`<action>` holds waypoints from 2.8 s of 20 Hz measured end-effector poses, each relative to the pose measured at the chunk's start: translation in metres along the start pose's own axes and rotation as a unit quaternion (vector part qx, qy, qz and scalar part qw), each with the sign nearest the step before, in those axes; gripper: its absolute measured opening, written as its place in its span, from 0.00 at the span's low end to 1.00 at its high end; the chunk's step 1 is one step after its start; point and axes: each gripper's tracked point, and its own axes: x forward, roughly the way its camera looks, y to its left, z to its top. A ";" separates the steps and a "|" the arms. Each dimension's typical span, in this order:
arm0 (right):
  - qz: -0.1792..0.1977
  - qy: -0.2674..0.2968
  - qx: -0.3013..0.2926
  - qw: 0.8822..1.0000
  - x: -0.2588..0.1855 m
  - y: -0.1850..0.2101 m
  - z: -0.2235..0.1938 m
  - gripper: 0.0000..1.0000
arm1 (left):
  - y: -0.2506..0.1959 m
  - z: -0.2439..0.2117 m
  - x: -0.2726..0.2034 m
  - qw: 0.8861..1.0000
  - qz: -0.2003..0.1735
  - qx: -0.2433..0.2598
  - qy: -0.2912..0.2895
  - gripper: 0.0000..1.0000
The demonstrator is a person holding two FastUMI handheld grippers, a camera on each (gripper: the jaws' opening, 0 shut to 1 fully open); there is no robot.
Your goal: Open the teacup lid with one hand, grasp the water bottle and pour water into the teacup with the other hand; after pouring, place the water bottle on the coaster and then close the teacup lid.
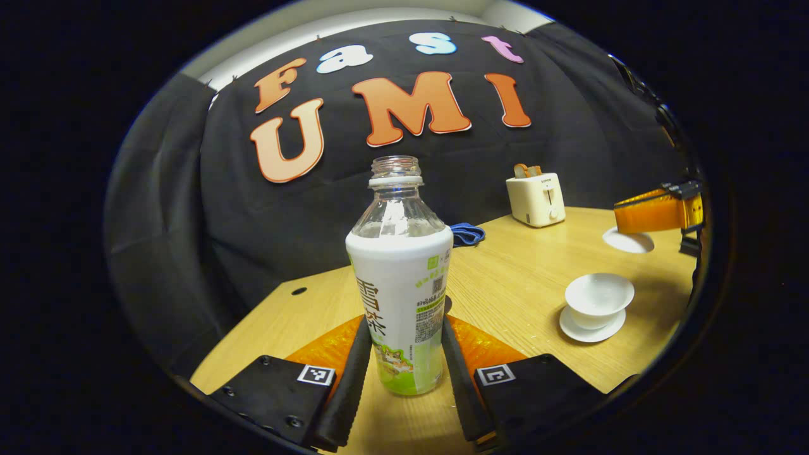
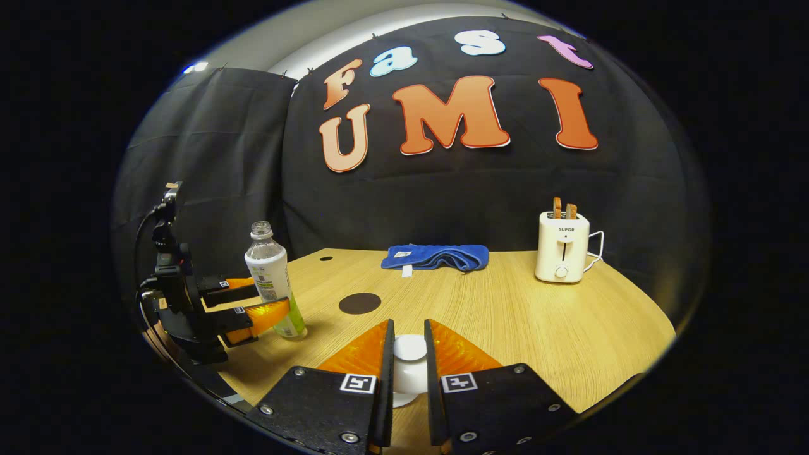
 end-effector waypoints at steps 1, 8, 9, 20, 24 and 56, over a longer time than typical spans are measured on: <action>-0.003 -0.002 -0.001 1.000 -0.002 -0.003 0.001 0.23 | 0.002 0.001 0.001 1.000 0.005 0.024 0.000 0.66; -0.014 -0.014 0.002 1.000 -0.015 -0.015 0.006 0.23 | -0.001 0.009 0.006 0.979 0.032 0.202 -0.008 0.67; -0.012 -0.014 0.001 1.000 -0.017 -0.014 0.004 0.23 | -0.003 0.009 0.007 0.973 0.032 0.227 -0.009 0.63; -0.024 -0.024 -0.002 0.999 -0.032 -0.031 0.006 0.23 | -0.029 0.014 0.012 0.898 0.005 0.440 -0.015 0.62; -0.031 -0.029 0.001 0.999 -0.039 -0.039 0.007 0.23 | -0.029 0.017 0.013 0.861 0.006 0.508 -0.017 0.65; -0.031 -0.039 -0.006 0.999 -0.057 -0.052 -0.001 0.23 | -0.048 0.066 0.013 0.714 0.033 0.695 -0.079 0.65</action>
